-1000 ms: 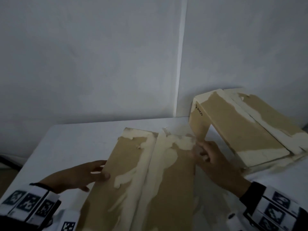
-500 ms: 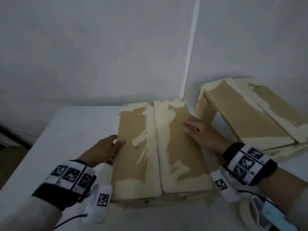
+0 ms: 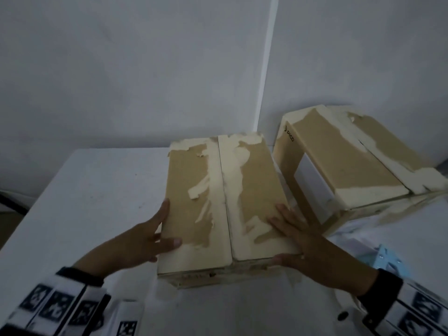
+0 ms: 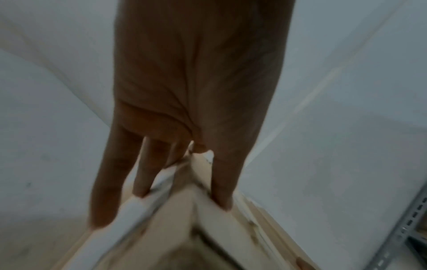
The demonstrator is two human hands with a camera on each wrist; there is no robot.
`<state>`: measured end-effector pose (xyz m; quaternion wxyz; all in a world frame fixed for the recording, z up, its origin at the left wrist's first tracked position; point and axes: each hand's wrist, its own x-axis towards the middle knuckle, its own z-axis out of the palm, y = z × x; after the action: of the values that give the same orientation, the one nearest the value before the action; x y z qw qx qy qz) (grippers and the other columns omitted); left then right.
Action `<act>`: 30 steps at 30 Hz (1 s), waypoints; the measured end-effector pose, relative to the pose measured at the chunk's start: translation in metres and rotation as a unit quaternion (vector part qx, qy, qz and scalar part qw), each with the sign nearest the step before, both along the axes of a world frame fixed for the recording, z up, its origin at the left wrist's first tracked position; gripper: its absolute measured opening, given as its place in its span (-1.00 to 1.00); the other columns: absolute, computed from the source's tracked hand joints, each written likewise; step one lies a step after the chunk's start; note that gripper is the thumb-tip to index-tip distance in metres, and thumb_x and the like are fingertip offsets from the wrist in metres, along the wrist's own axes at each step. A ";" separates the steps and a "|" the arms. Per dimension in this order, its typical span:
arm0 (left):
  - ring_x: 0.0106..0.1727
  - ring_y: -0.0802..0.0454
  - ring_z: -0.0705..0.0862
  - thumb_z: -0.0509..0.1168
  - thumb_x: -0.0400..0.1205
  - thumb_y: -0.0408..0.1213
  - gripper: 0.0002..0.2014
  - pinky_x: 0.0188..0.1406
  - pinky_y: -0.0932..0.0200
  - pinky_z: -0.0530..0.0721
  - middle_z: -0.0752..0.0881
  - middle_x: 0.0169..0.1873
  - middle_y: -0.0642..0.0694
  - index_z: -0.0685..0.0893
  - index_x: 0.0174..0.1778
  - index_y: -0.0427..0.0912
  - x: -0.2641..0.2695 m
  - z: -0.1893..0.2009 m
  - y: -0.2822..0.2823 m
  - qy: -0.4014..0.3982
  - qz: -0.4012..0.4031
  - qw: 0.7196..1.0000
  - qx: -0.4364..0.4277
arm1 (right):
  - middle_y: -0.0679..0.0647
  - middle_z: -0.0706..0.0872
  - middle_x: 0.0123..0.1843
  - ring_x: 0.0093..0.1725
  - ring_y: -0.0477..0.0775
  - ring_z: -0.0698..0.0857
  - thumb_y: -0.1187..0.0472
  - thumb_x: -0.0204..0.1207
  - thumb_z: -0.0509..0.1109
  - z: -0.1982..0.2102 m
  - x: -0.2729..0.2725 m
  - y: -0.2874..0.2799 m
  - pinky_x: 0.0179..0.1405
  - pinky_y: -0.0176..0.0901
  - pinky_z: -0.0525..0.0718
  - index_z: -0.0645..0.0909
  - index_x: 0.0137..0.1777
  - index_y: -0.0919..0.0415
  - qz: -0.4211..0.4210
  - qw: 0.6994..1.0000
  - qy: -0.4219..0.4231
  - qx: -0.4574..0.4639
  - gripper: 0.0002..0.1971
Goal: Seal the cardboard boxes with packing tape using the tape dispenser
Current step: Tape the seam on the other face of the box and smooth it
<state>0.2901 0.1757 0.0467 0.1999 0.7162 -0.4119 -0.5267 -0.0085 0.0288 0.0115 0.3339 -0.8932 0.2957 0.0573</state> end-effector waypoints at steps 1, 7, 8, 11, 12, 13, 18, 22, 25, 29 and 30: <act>0.23 0.24 0.54 0.31 0.02 0.51 0.26 -0.07 0.37 0.67 0.15 0.42 0.34 -0.42 0.44 0.35 -0.003 -0.003 0.003 -0.015 -0.003 1.000 -0.005 | -0.42 -0.38 0.53 0.58 -0.26 -0.34 -0.74 -0.05 -0.18 -0.001 -0.001 0.003 0.57 -0.24 -0.09 -0.25 0.30 -0.53 -0.014 1.000 -0.012 0.016 -0.14; 0.52 0.03 0.32 0.11 0.67 -0.09 -0.24 0.50 0.13 0.31 0.03 0.64 0.02 -0.31 0.60 0.04 -0.004 -0.007 -0.026 -0.120 -0.001 0.992 -0.037 | -0.30 -0.28 0.54 0.54 -0.27 -0.29 -0.74 -0.10 -0.11 -0.006 0.009 -0.009 0.55 -0.18 -0.09 -0.08 0.54 -0.18 -0.061 0.996 -0.058 -0.009 0.17; 0.58 0.01 0.23 0.07 0.69 -0.12 -0.28 0.52 0.15 0.25 0.00 0.64 0.02 -0.30 0.60 0.00 -0.006 -0.006 -0.033 -0.126 -0.008 0.991 -0.039 | -0.33 -0.25 0.52 0.52 -0.30 -0.30 -0.70 -0.06 -0.03 -0.006 0.010 -0.013 0.54 -0.17 -0.10 -0.02 0.57 -0.11 -0.069 0.995 -0.065 -0.017 0.17; 0.64 0.05 0.00 -0.03 0.73 -0.18 -0.35 0.55 0.19 0.08 -0.12 0.64 0.01 -0.31 0.60 -0.08 -0.013 -0.007 -0.047 -0.116 -0.012 0.991 -0.059 | -0.30 -0.16 0.54 0.52 -0.29 -0.30 -0.49 0.13 0.03 -0.011 0.013 -0.018 0.54 -0.10 -0.08 0.10 0.57 0.00 -0.087 0.991 -0.085 -0.059 0.00; 0.64 0.05 -0.02 -0.06 0.73 -0.20 -0.37 0.54 0.23 0.03 -0.12 0.64 -0.02 -0.31 0.60 -0.12 -0.017 -0.009 -0.049 -0.125 -0.010 0.989 -0.073 | -0.23 -0.13 0.58 0.53 -0.25 -0.29 -0.47 0.17 0.02 -0.012 0.014 -0.018 0.53 -0.10 -0.09 0.11 0.57 0.03 -0.088 0.989 -0.093 -0.073 -0.03; 0.63 0.05 0.00 -0.08 0.73 -0.21 -0.39 0.51 0.33 0.02 -0.08 0.64 -0.06 -0.28 0.60 -0.15 -0.021 -0.012 -0.050 -0.142 -0.001 0.986 -0.090 | -0.14 -0.10 0.63 0.56 -0.19 -0.28 -0.45 0.20 0.01 -0.014 0.015 -0.017 0.53 -0.10 -0.10 0.12 0.57 0.06 -0.091 0.987 -0.100 -0.085 -0.05; 0.36 0.17 0.27 -0.02 0.71 -0.18 -0.41 0.17 0.64 0.18 0.23 0.42 0.03 -0.10 0.62 -0.20 -0.036 -0.022 -0.042 -0.181 0.069 0.964 -0.183 | 0.03 -0.05 0.67 0.60 -0.08 -0.22 -0.47 0.28 -0.01 -0.022 0.010 -0.009 0.59 -0.03 -0.10 0.12 0.58 0.07 -0.110 0.981 -0.120 -0.105 -0.07; 0.46 0.05 0.29 0.03 0.69 -0.14 -0.38 0.24 0.35 0.20 0.24 0.45 0.06 -0.05 0.63 -0.17 -0.042 -0.031 -0.027 -0.195 0.089 0.959 -0.186 | -0.16 -0.08 0.62 0.62 -0.12 -0.15 -0.36 0.41 0.01 -0.025 -0.011 0.006 0.59 -0.11 -0.06 0.05 0.59 0.04 -0.120 0.980 -0.128 -0.097 -0.19; 0.60 -0.06 0.19 0.02 0.69 -0.14 -0.40 0.41 0.25 0.14 0.13 0.62 -0.09 -0.02 0.63 -0.16 -0.044 -0.036 -0.022 -0.202 0.102 0.958 -0.174 | -0.24 -0.08 0.59 0.60 -0.24 -0.07 -0.26 0.49 0.10 -0.027 -0.043 0.017 0.54 -0.36 -0.05 0.03 0.57 -0.04 -0.148 0.975 -0.138 -0.091 -0.30; 0.61 -0.10 0.19 0.02 0.70 -0.16 -0.43 0.45 0.20 0.14 0.14 0.62 -0.15 0.03 0.63 -0.18 -0.045 -0.039 -0.023 -0.219 0.113 0.953 -0.176 | 0.04 0.29 0.57 0.49 -0.08 0.26 -0.31 0.42 0.21 -0.040 -0.107 0.025 0.50 0.07 0.34 0.32 0.47 0.06 -0.279 0.948 -0.104 -0.109 -0.31; 0.60 -0.12 0.20 0.02 0.70 -0.17 -0.43 0.45 0.18 0.15 0.15 0.62 -0.16 0.04 0.62 -0.19 -0.047 -0.039 -0.023 -0.223 0.116 0.950 -0.183 | 0.16 0.37 0.52 0.48 0.07 0.34 -0.37 0.34 0.22 -0.044 -0.123 0.028 0.45 0.18 0.40 0.38 0.41 0.11 -0.301 0.940 -0.099 -0.126 -0.25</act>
<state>0.2434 0.1523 0.0079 0.2903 0.8096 -0.4488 -0.2424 -0.1315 0.0568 -0.0321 0.2481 -0.7984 0.5211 -0.1718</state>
